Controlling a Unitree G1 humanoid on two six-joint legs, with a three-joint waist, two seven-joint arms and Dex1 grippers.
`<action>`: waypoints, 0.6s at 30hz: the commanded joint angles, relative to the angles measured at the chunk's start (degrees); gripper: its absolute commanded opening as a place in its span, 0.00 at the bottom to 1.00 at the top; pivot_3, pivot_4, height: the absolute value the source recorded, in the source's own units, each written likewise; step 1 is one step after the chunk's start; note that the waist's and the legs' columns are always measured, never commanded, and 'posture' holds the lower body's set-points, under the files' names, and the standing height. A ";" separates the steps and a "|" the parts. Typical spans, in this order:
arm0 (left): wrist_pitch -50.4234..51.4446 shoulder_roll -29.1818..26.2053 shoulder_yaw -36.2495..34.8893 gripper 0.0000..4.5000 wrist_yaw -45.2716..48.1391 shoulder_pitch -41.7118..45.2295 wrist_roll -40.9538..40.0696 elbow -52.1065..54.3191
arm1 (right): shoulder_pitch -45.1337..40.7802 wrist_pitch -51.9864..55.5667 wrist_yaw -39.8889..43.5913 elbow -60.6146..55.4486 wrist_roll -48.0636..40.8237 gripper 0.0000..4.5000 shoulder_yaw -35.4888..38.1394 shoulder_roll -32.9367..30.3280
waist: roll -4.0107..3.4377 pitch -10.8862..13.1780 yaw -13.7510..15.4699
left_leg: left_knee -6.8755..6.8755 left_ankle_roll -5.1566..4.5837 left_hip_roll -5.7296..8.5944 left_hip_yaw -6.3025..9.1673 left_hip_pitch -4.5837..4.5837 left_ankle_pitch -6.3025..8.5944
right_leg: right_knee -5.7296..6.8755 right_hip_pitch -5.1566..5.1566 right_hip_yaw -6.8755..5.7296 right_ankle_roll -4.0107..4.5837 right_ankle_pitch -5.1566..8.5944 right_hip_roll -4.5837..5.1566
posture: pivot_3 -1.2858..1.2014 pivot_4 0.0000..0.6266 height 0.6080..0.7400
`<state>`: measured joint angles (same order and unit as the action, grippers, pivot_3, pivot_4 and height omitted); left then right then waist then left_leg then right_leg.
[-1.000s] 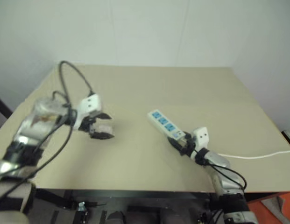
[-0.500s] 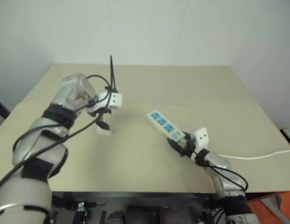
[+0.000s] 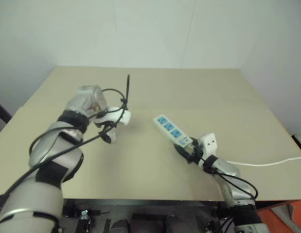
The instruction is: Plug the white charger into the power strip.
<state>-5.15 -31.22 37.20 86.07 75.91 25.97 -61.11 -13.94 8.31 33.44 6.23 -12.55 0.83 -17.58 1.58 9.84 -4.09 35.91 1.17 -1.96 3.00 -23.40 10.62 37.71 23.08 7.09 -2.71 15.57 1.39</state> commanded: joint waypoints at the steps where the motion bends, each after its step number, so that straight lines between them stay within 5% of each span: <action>1: -2.61 0.24 -0.98 1.00 -0.14 0.85 0.81 -1.70 | 1.64 1.98 0.20 -0.66 0.20 0.76 -0.90 -0.25 | 0.00 0.00 0.01 | 0.00 0.00 0.00 0.00 0.00 0.00 | 0.01 0.00 0.00 0.00 0.00 0.00 | 0.52 0.24 1.00; 18: -8.96 2.98 -0.76 1.00 -4.65 1.91 5.14 -8.17 | 2.85 2.62 -0.17 -1.50 0.87 0.76 -1.77 -0.18 | 0.03 -0.02 0.09 | 0.03 0.00 0.01 0.03 0.01 0.00 | 0.03 -0.03 -0.02 -0.01 0.00 0.00 | 0.52 0.24 1.00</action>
<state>-13.50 -28.41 37.19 81.64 75.92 30.83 -68.80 -12.57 9.39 32.83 4.18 -12.52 0.68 -17.57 1.61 9.81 -4.00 35.94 1.17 -1.95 3.03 -23.38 10.62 37.74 23.03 7.07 -2.72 15.58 1.39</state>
